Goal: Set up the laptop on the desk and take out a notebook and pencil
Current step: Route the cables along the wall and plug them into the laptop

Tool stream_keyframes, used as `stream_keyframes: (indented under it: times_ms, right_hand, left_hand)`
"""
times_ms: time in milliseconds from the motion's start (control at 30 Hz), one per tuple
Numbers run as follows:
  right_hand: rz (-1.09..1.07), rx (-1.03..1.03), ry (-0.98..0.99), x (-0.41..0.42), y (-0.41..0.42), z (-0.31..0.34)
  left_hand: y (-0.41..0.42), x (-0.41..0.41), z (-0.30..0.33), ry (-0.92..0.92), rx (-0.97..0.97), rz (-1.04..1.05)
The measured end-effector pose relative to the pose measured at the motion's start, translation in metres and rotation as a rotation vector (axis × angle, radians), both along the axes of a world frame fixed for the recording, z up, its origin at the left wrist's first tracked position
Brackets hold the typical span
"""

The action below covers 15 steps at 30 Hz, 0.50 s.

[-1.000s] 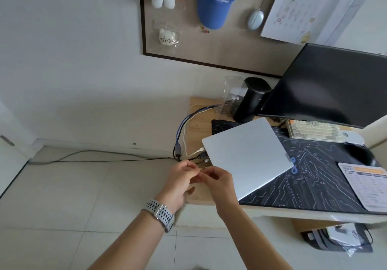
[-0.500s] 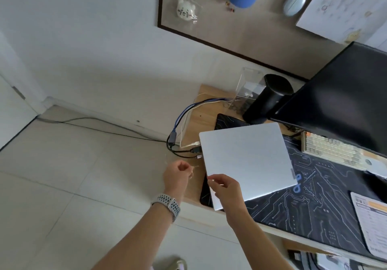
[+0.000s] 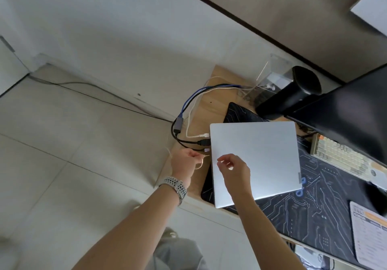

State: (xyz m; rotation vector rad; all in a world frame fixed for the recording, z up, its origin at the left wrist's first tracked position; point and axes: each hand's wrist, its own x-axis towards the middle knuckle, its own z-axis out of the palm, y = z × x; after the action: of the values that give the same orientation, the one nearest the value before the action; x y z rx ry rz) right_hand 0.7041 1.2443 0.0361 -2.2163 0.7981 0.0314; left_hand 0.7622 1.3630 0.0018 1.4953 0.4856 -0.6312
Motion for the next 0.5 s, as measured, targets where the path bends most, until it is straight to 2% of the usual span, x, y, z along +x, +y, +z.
stream_keyframes:
  times_ms: [133, 267, 400, 500]
  right_hand:
    - [0.062, -0.179, -0.033, 0.006, 0.002, -0.006]
    - [0.172, -0.308, 0.015, 0.009, 0.0, -0.014]
    - [0.203, -0.348, 0.025, 0.014, -0.005, -0.016]
    - [0.182, -0.29, 0.021, 0.016, -0.006, -0.017]
  left_hand:
    - [-0.006, -0.003, -0.001, 0.016, -0.008, -0.008]
    - [-0.006, -0.004, -0.006, 0.059, -0.036, 0.061]
    - [-0.007, -0.007, -0.011, 0.073, -0.075, 0.089]
    - [-0.008, -0.007, -0.015, 0.069, -0.085, 0.096]
